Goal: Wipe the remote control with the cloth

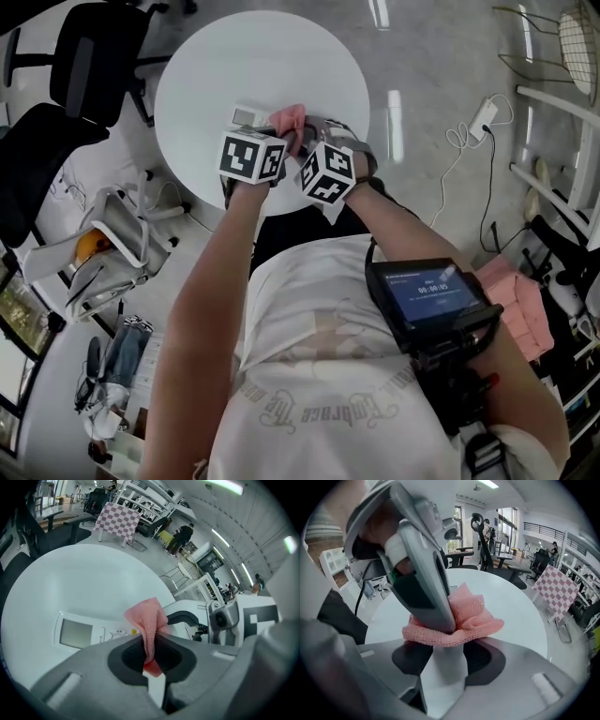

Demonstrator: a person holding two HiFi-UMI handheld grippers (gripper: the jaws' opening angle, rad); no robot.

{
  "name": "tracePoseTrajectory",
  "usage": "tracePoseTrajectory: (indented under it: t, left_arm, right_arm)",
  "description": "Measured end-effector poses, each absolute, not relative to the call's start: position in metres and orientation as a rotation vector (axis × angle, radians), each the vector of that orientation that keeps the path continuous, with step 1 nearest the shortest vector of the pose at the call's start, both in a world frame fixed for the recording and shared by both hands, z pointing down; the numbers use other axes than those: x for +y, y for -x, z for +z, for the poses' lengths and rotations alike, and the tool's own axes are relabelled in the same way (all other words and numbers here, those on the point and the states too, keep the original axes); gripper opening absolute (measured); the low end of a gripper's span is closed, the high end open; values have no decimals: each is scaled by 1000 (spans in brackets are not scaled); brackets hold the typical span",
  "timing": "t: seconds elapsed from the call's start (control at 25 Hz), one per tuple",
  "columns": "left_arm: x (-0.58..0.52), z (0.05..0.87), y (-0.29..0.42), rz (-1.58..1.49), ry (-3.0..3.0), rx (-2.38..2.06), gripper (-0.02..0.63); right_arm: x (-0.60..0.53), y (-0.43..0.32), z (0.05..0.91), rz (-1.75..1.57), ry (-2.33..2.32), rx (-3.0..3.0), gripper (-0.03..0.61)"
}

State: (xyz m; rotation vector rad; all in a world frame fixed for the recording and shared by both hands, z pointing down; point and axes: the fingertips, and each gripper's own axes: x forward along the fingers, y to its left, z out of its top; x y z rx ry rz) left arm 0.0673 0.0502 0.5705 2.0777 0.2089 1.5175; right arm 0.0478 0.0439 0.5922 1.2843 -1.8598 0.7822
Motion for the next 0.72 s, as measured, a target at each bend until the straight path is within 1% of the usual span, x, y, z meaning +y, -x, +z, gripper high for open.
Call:
tracePoseTrajectory:
  t: [0.72]
  left_arm:
    - [2,577,-44,1527,-2153,81,20]
  right_arm:
    - [44,-46,591,765,-1234,-1873,207]
